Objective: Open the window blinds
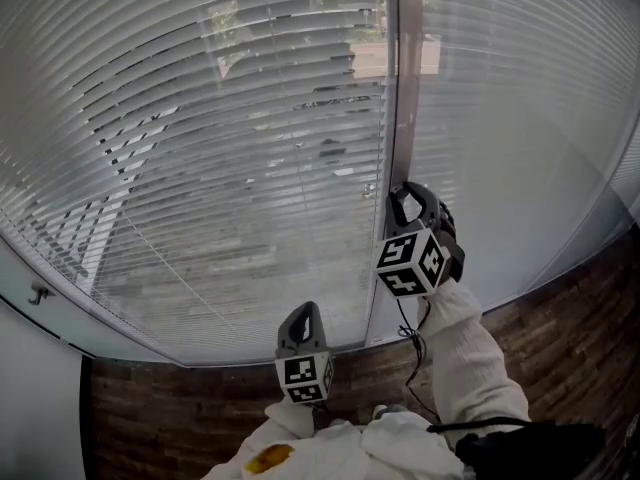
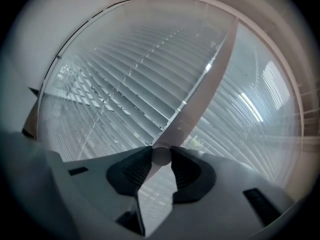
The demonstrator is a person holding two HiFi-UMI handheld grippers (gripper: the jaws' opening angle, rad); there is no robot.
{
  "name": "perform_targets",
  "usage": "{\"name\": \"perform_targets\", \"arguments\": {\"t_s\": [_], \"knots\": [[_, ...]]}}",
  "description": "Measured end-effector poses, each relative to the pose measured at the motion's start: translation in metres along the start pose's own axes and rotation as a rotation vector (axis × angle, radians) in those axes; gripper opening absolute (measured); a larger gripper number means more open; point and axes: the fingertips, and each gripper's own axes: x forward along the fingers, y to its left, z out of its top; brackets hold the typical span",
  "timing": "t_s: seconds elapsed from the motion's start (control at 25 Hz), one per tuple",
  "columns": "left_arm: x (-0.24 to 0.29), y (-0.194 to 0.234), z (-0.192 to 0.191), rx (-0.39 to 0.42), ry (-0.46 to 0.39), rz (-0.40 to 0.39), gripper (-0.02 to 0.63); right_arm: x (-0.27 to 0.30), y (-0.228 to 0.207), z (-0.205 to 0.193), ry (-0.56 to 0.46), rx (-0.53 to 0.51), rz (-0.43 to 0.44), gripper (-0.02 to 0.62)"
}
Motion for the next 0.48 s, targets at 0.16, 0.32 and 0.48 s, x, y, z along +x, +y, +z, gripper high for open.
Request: {"name": "perform_targets", "arguments": {"t_s": [0.16,0.32,0.48], "knots": [[0.0024,-0.0028,-0.0011,0.003,0.002,0.0,0.0,0.0001,0.0037,-0.0014,0.007,-0.163,-0.005,0.129],[0.0058,-0.0051,-0.0035,0.006,-0.001,0.002,0.0,0.0002,0.0071,-0.0035,0.0,-0.274,-0.015,0.129],[0.0073,-0.006,-0.0026,0.009,-0.002,0.005,0.0,-0.001,0.01,-0.0033,-0.011,-0.349,-0.023,0.129]]}}
